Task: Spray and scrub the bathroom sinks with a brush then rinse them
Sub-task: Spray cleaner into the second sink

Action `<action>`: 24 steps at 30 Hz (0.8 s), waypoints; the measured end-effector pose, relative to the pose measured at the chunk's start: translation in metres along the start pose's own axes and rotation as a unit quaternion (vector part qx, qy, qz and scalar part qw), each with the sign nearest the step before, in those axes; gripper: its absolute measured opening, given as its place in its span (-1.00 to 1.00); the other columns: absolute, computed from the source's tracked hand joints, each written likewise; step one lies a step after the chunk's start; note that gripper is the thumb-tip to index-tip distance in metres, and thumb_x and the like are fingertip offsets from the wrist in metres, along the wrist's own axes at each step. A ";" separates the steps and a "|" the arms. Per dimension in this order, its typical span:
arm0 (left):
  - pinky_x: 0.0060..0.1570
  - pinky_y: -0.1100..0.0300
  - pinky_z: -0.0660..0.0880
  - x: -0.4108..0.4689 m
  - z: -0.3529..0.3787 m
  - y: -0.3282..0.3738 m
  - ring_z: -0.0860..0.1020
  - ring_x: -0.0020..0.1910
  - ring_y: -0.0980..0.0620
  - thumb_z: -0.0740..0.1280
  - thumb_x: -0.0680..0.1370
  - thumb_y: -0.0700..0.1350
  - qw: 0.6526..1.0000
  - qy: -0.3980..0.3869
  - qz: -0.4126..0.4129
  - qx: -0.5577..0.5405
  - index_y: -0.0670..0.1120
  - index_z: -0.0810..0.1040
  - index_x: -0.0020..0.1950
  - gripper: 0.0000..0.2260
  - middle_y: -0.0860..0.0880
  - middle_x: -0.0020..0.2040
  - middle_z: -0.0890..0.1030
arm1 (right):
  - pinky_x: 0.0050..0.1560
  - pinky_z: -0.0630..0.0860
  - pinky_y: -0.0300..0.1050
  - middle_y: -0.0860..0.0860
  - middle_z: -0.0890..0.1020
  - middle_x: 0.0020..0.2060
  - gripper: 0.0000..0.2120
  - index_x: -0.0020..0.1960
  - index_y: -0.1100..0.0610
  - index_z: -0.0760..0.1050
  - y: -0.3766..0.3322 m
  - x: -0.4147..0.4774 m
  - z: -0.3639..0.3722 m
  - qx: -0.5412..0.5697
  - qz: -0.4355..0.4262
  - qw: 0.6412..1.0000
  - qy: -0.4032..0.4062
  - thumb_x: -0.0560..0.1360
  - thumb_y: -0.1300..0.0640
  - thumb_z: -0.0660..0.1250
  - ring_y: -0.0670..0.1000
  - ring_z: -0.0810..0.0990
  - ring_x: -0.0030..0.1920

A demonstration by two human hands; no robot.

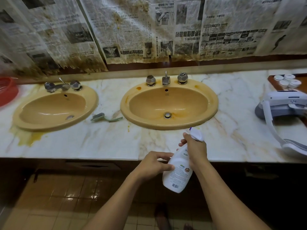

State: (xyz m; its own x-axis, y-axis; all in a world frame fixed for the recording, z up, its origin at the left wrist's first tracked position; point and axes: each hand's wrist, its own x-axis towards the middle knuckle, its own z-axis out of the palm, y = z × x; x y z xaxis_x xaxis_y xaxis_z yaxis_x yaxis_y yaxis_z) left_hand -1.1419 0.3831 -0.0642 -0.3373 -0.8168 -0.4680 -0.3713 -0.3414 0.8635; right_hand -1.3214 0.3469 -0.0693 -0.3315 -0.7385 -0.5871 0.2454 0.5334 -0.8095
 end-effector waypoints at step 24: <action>0.28 -0.10 0.57 0.039 0.046 0.046 0.69 0.14 0.08 0.51 0.52 -0.09 0.995 -0.060 0.040 0.073 0.17 0.71 0.22 -0.70 0.16 0.19 0.69 | -0.11 0.64 0.07 0.05 0.60 -0.35 -0.85 -0.22 0.15 0.54 -0.022 0.015 -0.068 0.105 0.032 0.986 0.125 0.37 0.07 0.41 0.17 0.62 -0.33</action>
State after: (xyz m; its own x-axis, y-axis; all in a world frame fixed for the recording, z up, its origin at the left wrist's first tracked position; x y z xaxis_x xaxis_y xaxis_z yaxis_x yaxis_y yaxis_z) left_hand -1.2115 0.3568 -0.0512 -0.4680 -0.7743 -0.4261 -0.4576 -0.2001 0.8663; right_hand -1.3939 0.3519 -0.0606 -0.5173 -0.5676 -0.6405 0.4469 0.4591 -0.7678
